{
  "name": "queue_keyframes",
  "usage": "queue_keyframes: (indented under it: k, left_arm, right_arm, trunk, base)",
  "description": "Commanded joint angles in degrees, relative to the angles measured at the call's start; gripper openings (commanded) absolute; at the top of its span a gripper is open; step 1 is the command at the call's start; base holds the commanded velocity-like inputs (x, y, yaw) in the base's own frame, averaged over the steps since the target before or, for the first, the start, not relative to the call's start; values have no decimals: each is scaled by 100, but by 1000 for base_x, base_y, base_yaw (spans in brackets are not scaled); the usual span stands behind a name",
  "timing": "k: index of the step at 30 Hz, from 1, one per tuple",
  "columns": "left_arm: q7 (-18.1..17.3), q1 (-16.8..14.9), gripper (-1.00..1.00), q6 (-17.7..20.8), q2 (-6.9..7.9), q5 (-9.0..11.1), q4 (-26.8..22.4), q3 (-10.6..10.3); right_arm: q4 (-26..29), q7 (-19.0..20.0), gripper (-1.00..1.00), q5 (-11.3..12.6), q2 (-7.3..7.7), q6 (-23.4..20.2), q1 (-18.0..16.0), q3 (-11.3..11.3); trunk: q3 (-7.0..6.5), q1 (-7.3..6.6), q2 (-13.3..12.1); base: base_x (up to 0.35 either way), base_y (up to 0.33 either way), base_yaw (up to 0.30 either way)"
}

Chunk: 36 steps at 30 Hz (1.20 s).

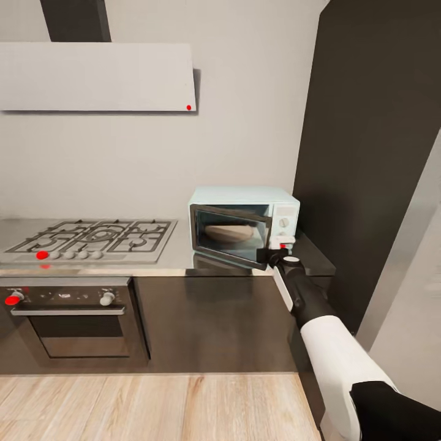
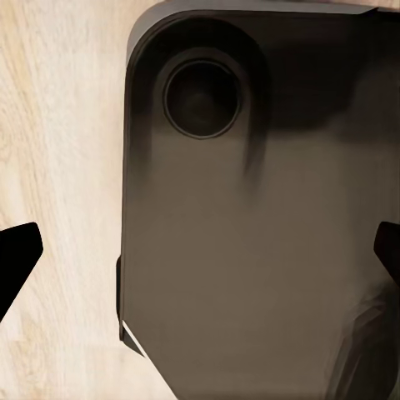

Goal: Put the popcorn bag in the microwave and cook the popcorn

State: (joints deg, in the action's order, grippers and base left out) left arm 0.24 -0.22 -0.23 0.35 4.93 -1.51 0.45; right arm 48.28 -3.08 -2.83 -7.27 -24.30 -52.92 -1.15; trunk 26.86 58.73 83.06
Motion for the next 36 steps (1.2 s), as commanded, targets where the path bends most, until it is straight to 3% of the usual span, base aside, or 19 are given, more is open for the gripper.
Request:
queue_keyframes:
  k: [1,6,7,14,23,26,29,34,36]
  left_arm:
    - [3,-4,100,-3,0,52,2,-3]
    - [3,-4,100,-3,0,52,2,-1]
    - [3,-4,100,-3,0,52,2,-1]
    - [3,-4,100,-3,0,52,2,-1]
    - [3,-4,100,-3,0,52,2,-1]
    - [3,-4,100,-3,0,52,2,-1]
    - [3,-4,100,-3,0,52,2,-2]
    - [3,-4,100,-3,0,52,2,-2]
    - [3,-4,100,-3,0,52,2,-1]
  right_arm:
    - [0,-1,-100,5,-8,-30,1,-26]
    - [-2,8,-100,-161,-11,-33,1,-26]
    - [-2,9,100,-167,-11,-32,1,-26]
    - [-1,9,100,63,-72,-41,1,-26]
    - [0,84,100,68,-5,-83,-15,-26]
    - [69,355,100,53,31,-84,-36,-31]
    - [89,1011,100,58,356,-84,-42,-38]
    - [86,2353,100,55,1037,-82,-48,-35]
    - [83,2735,100,40,1209,-77,-50,-34]
  trunk:
    - [7,0,2]
    - [7,0,2]
    - [7,0,2]
    - [7,0,2]
    - [7,0,2]
    - [7,0,2]
    - [7,0,2]
    - [7,0,2]
    - [7,0,2]
  base:
    - [0,0,0]
    - [0,0,0]
    - [0,0,0]
    - [0,0,0]
    - [0,0,0]
    - [0,0,0]
    - [0,0,0]
    - [0,0,0]
    - [0,0,0]
